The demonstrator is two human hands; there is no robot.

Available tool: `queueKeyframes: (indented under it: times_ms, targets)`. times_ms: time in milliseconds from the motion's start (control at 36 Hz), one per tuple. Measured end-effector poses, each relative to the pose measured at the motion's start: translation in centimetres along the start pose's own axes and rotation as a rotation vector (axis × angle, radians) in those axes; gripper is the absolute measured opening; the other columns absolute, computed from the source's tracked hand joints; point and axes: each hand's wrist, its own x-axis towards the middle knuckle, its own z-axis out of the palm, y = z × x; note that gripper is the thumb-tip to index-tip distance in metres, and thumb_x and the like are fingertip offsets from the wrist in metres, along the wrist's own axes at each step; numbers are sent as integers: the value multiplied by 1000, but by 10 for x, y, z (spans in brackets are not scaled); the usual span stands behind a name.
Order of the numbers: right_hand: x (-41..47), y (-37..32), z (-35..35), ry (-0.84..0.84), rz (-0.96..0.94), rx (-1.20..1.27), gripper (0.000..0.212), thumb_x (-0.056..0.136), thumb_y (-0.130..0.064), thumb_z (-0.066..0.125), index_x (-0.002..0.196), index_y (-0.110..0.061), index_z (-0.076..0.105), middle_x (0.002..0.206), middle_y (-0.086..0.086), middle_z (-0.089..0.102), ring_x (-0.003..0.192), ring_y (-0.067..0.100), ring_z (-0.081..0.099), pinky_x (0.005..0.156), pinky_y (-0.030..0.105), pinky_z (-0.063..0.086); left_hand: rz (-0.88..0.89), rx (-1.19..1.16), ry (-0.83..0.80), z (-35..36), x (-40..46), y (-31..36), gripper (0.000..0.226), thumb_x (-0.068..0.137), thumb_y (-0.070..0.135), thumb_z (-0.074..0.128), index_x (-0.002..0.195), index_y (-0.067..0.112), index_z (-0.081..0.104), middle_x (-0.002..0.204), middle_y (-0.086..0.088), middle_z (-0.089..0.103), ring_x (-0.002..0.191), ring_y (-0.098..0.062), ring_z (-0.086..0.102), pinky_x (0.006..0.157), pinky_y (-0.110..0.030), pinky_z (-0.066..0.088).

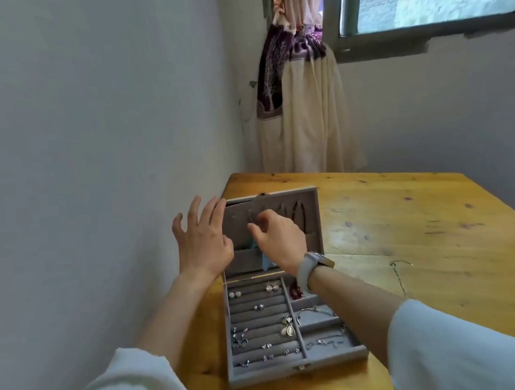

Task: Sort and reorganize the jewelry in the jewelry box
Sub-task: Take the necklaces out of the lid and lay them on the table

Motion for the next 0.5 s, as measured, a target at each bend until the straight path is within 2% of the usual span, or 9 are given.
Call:
queueKeyframes:
  times_ms: [56, 111, 278, 500]
  targets:
    - [4, -7, 8, 28, 46, -81, 30, 91, -41, 47, 105, -15, 53, 100, 1, 65, 92, 21, 61, 67, 28, 41, -16, -62, 19, 2, 0, 1, 65, 86, 24, 50, 145, 22, 22, 152, 2, 22, 142, -21, 9, 111, -46, 12]
    - [6, -13, 13, 59, 87, -142, 28, 91, -38, 46, 102, -13, 51, 99, 4, 65, 90, 25, 62, 66, 28, 38, -20, -100, 46, 5, -1, 0, 65, 84, 20, 52, 143, 21, 26, 151, 1, 25, 141, -22, 13, 110, -45, 14]
    - [11, -20, 19, 85, 106, -208, 21, 91, -27, 41, 96, -11, 54, 97, 6, 65, 90, 27, 60, 81, 36, 40, -45, -155, 80, 8, -4, -2, 64, 84, 19, 54, 142, 21, 28, 149, 1, 27, 140, -21, 15, 111, -44, 16]
    - [7, -20, 21, 73, 25, -371, 21, 92, -23, 42, 104, -10, 54, 107, 8, 61, 101, 28, 55, 86, 39, 34, -78, -167, 41, 7, -5, -1, 65, 86, 18, 50, 144, 22, 21, 152, 3, 20, 142, -19, 8, 112, -42, 15]
